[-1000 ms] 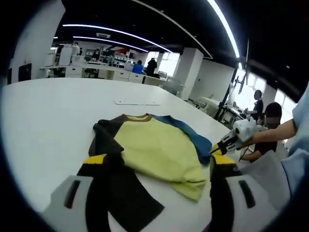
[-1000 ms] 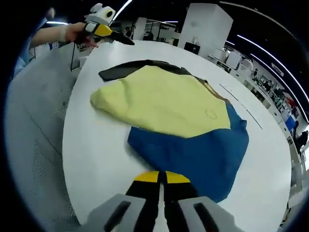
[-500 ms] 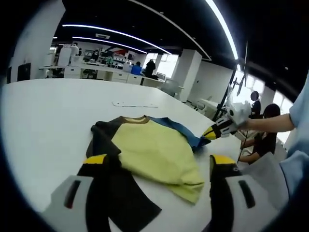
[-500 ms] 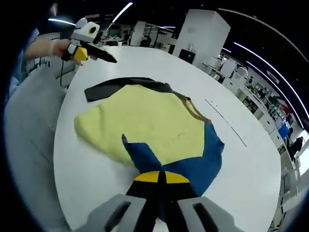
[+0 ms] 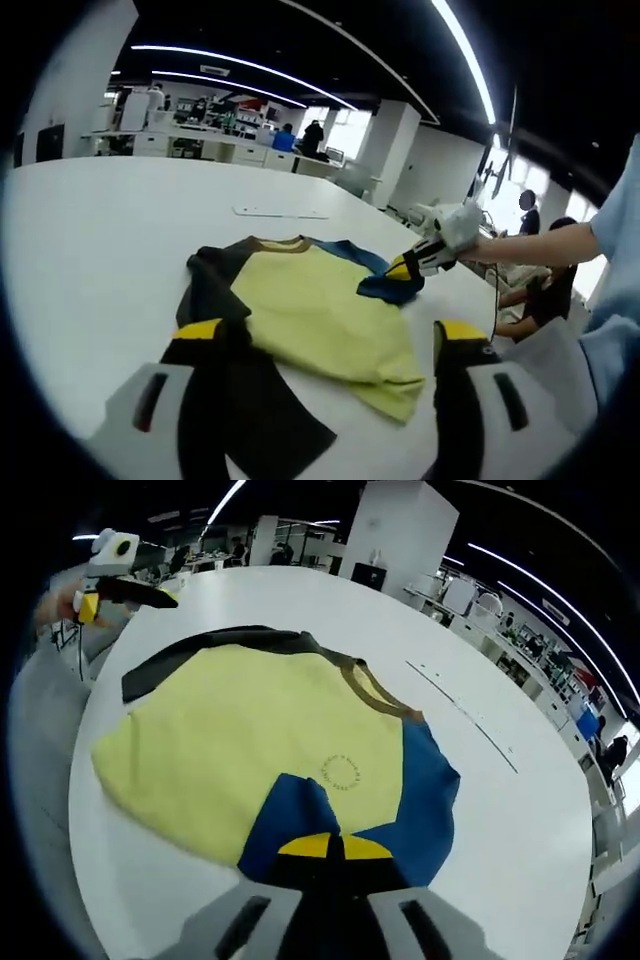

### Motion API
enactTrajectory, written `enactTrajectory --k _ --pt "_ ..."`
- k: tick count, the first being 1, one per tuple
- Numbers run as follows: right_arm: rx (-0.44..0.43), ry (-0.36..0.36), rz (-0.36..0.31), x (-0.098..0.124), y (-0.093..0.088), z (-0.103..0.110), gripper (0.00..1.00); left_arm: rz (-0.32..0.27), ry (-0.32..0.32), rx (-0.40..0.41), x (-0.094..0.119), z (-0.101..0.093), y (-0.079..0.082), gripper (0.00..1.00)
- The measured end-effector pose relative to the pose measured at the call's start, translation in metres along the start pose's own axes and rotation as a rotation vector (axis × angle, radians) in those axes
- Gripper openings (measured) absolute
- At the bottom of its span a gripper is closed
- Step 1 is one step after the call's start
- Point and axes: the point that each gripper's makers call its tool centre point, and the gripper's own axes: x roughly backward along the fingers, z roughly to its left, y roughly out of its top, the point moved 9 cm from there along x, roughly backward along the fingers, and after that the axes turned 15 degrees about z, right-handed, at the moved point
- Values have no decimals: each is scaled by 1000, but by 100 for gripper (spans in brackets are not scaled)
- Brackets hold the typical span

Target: Fold the garment on the visible template until the final outline fits inside the template.

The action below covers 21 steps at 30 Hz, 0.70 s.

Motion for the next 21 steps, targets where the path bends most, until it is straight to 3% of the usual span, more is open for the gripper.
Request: enactTrajectory --k 3,7,9,11,15,21 --pt "-3 5 -1 1 -1 0 0 6 -2 3 -1 0 -1 82" --pt "29 -29 -36 6 0 1 20 6 -6 4 -3 0 -2 83" --pt "37 -30 -38 10 0 6 24 5 -10 2 -4 -1 -2 83" --pt "65 -45 -48 14 3 9 24 6 -9 0 -4 -1 -2 84" --pt "72 -7 -63 18 9 23 23 8 -11 -3 -5 -1 -3 84" --pt "130 19 -41 8 18 41 17 6 -19 6 -6 -3 -5 83"
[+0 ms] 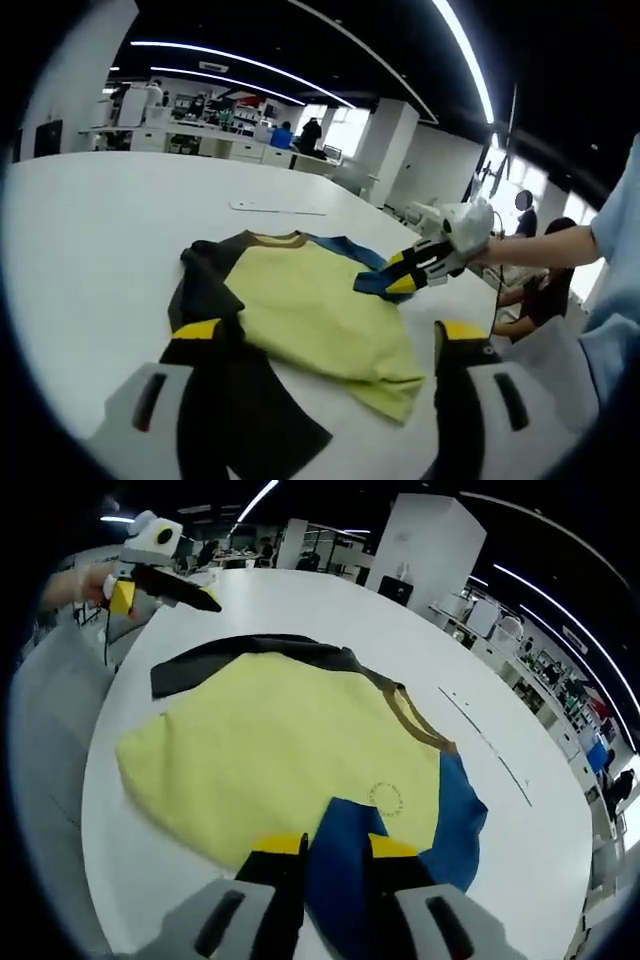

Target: Fold the garment on the visible template until the final outline fits inside the template.

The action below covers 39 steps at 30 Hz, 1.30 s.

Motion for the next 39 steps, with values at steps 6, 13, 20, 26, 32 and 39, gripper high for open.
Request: enactTrajectory --k 6,13,20,26,32,39 --pt "44 -17 53 -17 4 5 8 -3 -1 8 1 -1 -2 83" --pt "44 -36 84 -25 4 3 6 -15 6 24 6 1 -4 82" --pt "7 -35 90 -24 3 3 0 -20 9 30 7 1 -6 82" --pt "-46 -46 76 -14 0 1 0 -21 6 28 6 0 -5 82" --pt "-175 -42 29 10 -9 -10 0 -20 1 16 5 -2 -1 81" --pt "-370 -82 -1 53 -47 -32 0 -24 -5 4 4 -2 6 81"
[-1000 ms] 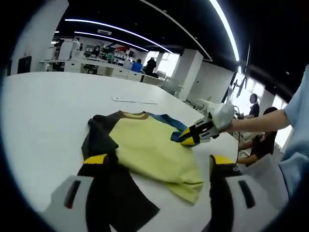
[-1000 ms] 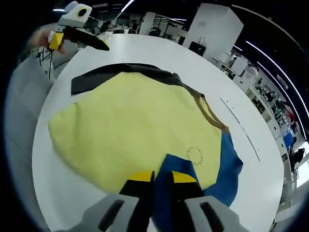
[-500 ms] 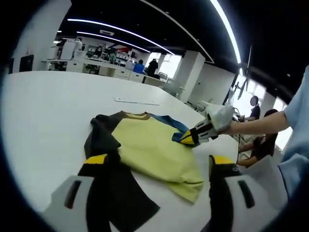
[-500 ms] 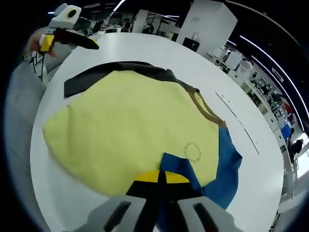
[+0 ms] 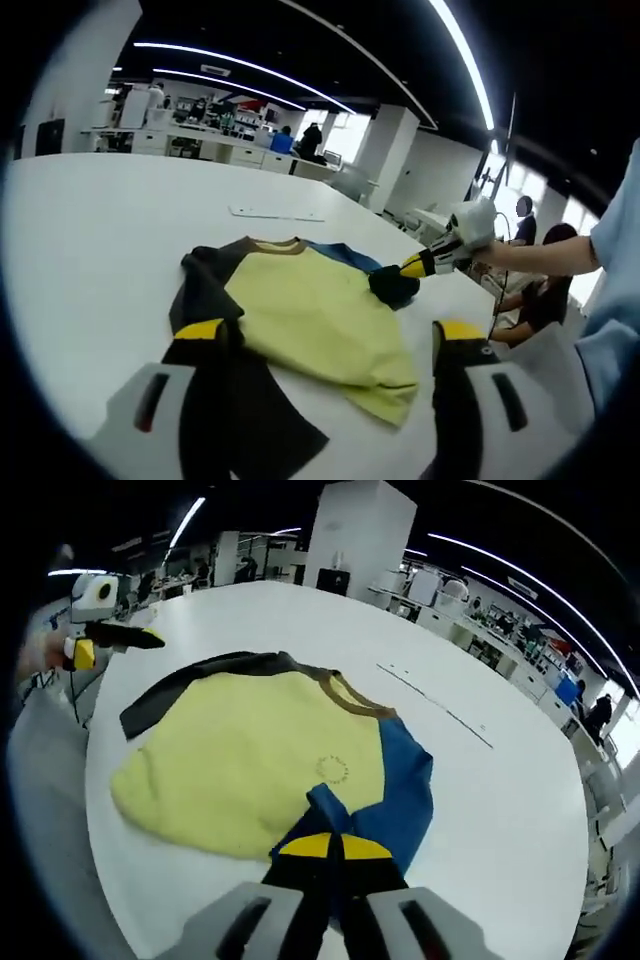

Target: Fold the garment on the visible template until the final outline fits inside the template.

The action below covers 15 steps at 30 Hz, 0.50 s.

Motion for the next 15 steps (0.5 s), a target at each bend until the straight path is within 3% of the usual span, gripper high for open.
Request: enactTrajectory --k 8,15 --pt "-217 -65 -3 35 -45 -47 0 8 -11 -6 -7 0 6 81" --pt "-339 -114 15 56 -81 -78 0 20 -22 -13 -16 0 10 81"
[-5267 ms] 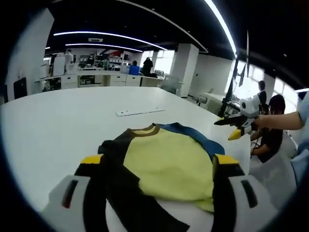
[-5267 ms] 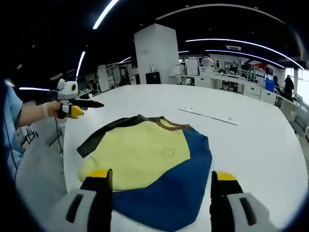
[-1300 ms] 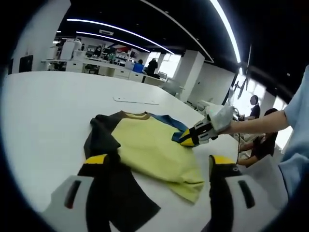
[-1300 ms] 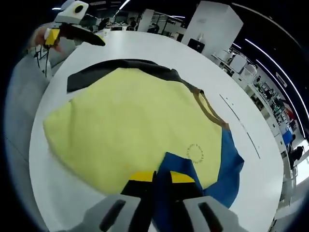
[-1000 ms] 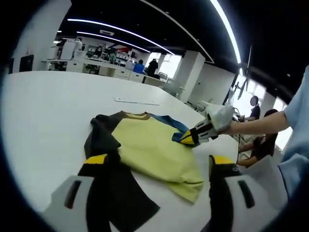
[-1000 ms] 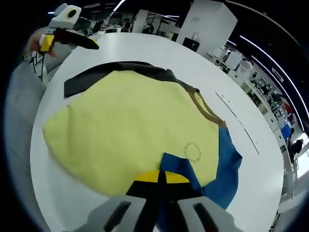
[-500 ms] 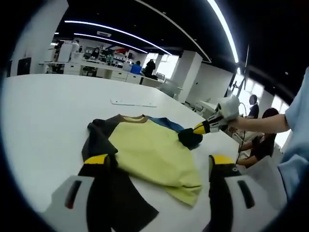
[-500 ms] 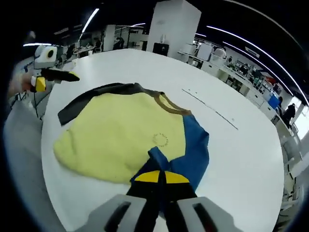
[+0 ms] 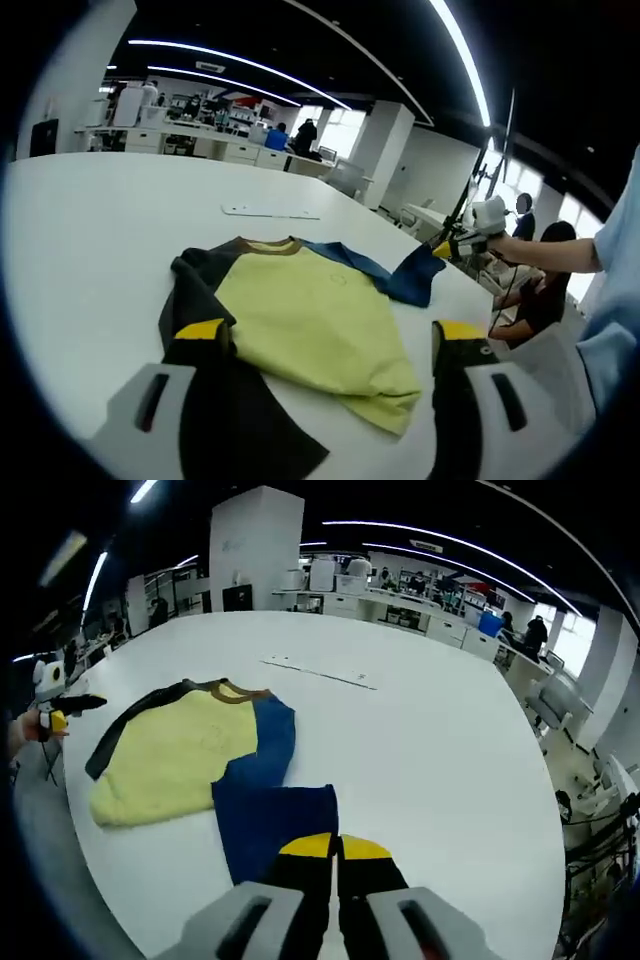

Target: Fold the garment on the visible template until the final outline fits inside the template.

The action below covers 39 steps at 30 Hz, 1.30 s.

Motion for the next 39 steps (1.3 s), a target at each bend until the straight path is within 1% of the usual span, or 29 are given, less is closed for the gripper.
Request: enactTrajectory --k 4,5,8,12,19,26,29,32,39 --pt "-42 -41 22 5 -15 -22 0 2 -5 -5 -3 1 3 81" --pt "-45 -47 25 5 -16 -24 0 2 -5 -5 -4 1 4 81" --pt "-78 -84 42 6 -25 -45 0 4 -7 1 -5 4 5 81" --pt "-115 -129 50 7 -27 -70 0 13 0 4 -6 8 6 81" --pt "-203 -165 48 -5 -22 -104 0 25 14 17 -9 15 4 81" --pt "-265 -198 50 -16 -20 -126 0 40 23 29 -12 21 2 81" --pt "-274 -224 79 -21 -22 -133 0 44 26 33 -12 21 1 81" --pt "-281 -235 113 -28 -27 -140 0 48 31 37 -11 22 0 81" --pt "-294 -263 140 -46 -38 -149 0 65 42 58 -13 26 -9 81"
